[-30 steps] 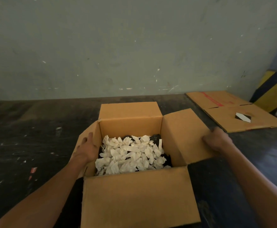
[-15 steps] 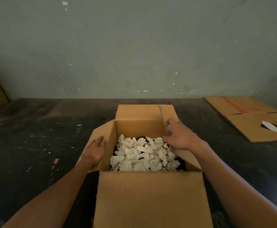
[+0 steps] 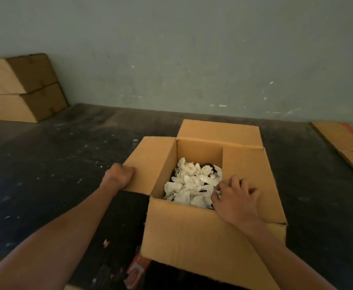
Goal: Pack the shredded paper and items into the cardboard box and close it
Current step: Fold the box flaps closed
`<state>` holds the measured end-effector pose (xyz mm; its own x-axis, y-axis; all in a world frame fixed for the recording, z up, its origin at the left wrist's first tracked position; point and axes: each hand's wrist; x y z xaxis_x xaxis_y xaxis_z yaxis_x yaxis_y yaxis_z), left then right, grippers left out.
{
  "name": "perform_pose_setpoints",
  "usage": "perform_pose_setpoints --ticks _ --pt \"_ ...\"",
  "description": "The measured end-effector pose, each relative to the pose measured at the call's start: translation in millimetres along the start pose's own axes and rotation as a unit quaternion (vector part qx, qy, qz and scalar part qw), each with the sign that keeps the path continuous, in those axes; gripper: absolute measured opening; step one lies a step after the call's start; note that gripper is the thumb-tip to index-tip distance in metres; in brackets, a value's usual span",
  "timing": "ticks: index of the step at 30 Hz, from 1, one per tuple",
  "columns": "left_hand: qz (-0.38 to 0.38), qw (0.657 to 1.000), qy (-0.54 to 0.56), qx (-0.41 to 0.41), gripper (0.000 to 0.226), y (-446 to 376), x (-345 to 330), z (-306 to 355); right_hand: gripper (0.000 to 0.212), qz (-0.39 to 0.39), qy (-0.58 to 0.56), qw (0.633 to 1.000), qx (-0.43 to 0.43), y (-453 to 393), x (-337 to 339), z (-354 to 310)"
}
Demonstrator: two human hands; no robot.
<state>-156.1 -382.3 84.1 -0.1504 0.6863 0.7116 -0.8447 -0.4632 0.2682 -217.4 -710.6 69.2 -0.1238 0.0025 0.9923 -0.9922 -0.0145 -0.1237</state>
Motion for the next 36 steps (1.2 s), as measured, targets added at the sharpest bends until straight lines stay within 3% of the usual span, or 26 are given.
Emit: perform_pose_setpoints --ticks 6,9,12,14,17,20,23,27,30,34,36 --pt "0.055 0.991 -0.103 -0.06 0.062 26.4 42.4 48.5 0.042 -0.017 -0.01 1.0 0.004 -3.6 -3.0 0.6" --pt "0.079 0.978 -0.132 -0.139 0.043 49.7 49.6 73.3 0.042 -0.024 -0.01 1.0 0.005 -3.3 -4.0 0.3" --pt "0.08 0.961 -0.135 -0.227 0.04 80.0 43.2 96.8 0.042 -0.026 -0.015 1.0 0.003 -1.9 -1.8 0.3" --pt "0.038 0.948 -0.112 -0.295 0.041 102.0 29.5 108.3 0.042 -0.022 -0.014 1.0 0.003 0.4 -1.1 -0.5" --pt "-0.109 0.925 -0.075 -0.357 0.042 127.1 -3.7 113.3 0.044 -0.025 -0.026 0.999 0.01 3.5 2.5 1.6" --pt "-0.218 0.888 -0.152 -0.374 0.043 131.7 -38.5 100.4 0.041 -0.049 -0.058 0.996 0.051 8.7 7.3 15.8" --pt "-0.214 0.871 -0.22 -0.384 0.036 115.7 -52.8 74.4 0.028 -0.056 -0.112 0.988 0.086 26.4 13.5 39.8" --pt "-0.181 0.868 -0.236 -0.398 0.05 98.5 -38.7 40.0 0.025 -0.041 -0.148 0.984 0.087 57.6 20.7 78.3" --pt "-0.179 0.874 -0.23 -0.388 0.057 89.6 -23.9 17.7 0.046 -0.067 -0.128 0.984 0.105 78.2 27.6 108.4" --pt "-0.233 0.862 -0.241 -0.38 0.078 79.7 -11.7 -7.3 0.085 -0.124 -0.034 0.983 0.133 95.0 30.9 130.6" --pt "-0.24 0.859 -0.249 -0.378 0.088 76.8 -10.7 -15.3 0.091 -0.13 0.002 0.981 0.143 98.3 25.0 133.5"
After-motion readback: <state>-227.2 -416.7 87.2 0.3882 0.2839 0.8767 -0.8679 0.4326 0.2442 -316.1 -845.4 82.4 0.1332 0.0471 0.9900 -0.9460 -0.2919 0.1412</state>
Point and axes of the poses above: each hand's wrist, its own y-axis away from the middle knuckle, its own x-axis out of the back of the hand, z = x × y, and after that the axes turned 5 degrees about y, right-handed
